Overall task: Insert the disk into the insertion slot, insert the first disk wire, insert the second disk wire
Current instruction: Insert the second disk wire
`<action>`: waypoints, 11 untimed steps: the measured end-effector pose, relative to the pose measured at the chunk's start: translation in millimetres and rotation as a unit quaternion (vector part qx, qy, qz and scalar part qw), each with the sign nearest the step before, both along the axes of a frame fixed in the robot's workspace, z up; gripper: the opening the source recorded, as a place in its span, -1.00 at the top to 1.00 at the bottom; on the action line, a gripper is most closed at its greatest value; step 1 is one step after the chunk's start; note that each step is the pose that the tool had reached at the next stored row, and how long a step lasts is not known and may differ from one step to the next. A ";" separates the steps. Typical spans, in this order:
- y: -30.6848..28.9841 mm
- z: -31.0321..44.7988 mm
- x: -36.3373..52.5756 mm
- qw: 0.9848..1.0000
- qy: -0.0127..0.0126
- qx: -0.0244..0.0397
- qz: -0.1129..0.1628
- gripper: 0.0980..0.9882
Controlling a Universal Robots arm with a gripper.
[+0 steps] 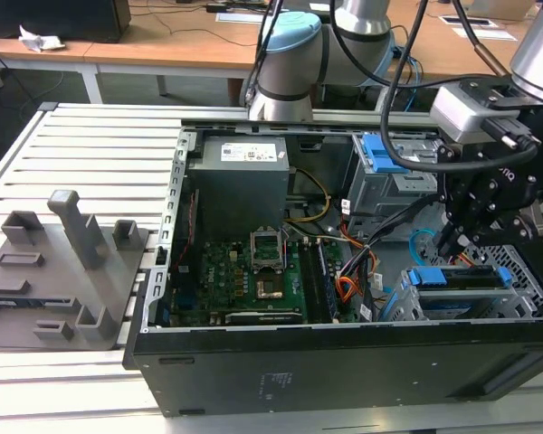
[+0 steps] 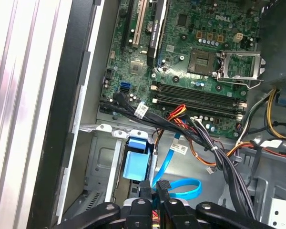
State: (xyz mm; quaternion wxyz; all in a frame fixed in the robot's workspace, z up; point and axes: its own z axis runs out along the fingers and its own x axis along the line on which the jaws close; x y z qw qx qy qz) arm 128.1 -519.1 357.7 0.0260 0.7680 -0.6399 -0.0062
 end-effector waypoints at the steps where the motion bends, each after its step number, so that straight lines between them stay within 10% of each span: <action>1: -0.2 0.0 0.0 1.000 0.000 0.000 0.000 0.86; 11: -0.4 -0.5 0.0 0.996 0.000 0.000 -0.090 0.86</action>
